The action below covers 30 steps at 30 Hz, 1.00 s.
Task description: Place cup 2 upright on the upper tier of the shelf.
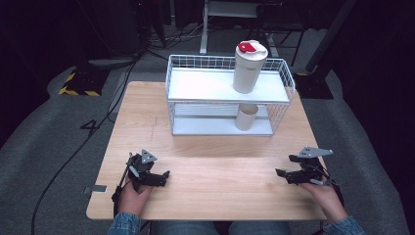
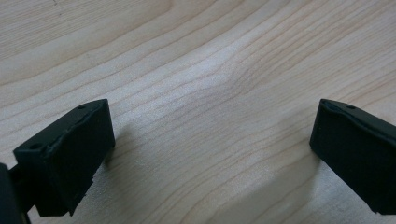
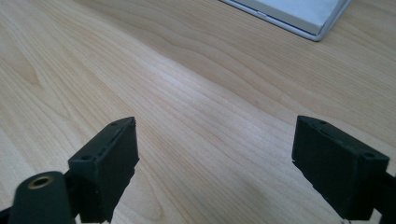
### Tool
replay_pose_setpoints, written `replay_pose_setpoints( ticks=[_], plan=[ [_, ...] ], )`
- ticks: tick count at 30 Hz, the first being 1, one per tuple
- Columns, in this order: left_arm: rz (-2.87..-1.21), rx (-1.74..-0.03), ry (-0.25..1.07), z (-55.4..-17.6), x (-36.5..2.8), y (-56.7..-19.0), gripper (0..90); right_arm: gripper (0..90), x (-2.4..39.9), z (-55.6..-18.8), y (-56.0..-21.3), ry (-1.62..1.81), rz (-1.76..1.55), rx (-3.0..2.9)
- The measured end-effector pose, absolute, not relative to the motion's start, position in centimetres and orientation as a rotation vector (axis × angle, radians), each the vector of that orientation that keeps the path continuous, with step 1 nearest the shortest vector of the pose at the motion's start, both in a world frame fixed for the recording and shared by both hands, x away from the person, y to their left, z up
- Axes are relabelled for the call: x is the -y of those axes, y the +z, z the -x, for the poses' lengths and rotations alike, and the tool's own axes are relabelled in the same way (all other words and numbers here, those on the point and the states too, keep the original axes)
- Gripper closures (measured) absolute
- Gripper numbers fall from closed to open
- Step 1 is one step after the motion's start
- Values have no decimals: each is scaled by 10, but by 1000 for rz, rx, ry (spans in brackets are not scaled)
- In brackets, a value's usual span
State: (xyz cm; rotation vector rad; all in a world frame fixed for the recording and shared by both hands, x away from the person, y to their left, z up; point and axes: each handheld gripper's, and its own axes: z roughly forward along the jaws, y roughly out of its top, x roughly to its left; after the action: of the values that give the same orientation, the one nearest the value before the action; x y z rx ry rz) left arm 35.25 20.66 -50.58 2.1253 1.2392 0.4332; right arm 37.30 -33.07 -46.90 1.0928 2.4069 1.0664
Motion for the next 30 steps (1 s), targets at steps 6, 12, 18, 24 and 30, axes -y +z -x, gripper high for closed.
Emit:
replay_pose_setpoints(
  ticks=[6,12,18,24,30],
  plan=[
    [-2124,-1241,430,-352,-207,-506,4,147,327,-369,-484,1047,-1135,-2347],
    [-2124,-1240,432,-352,-207,-506,4,144,323,-368,-495,1016,-1137,-2320],
    [-2126,-1239,434,-353,-207,-506,4,134,322,-371,-502,995,-1164,-2304],
    [-2122,-1241,436,-352,-206,-506,4,52,323,-376,-505,976,-1193,-2303],
    [-2122,-1240,436,-352,-206,-506,4,0,323,-378,-506,945,-1244,-2282]
  ],
)
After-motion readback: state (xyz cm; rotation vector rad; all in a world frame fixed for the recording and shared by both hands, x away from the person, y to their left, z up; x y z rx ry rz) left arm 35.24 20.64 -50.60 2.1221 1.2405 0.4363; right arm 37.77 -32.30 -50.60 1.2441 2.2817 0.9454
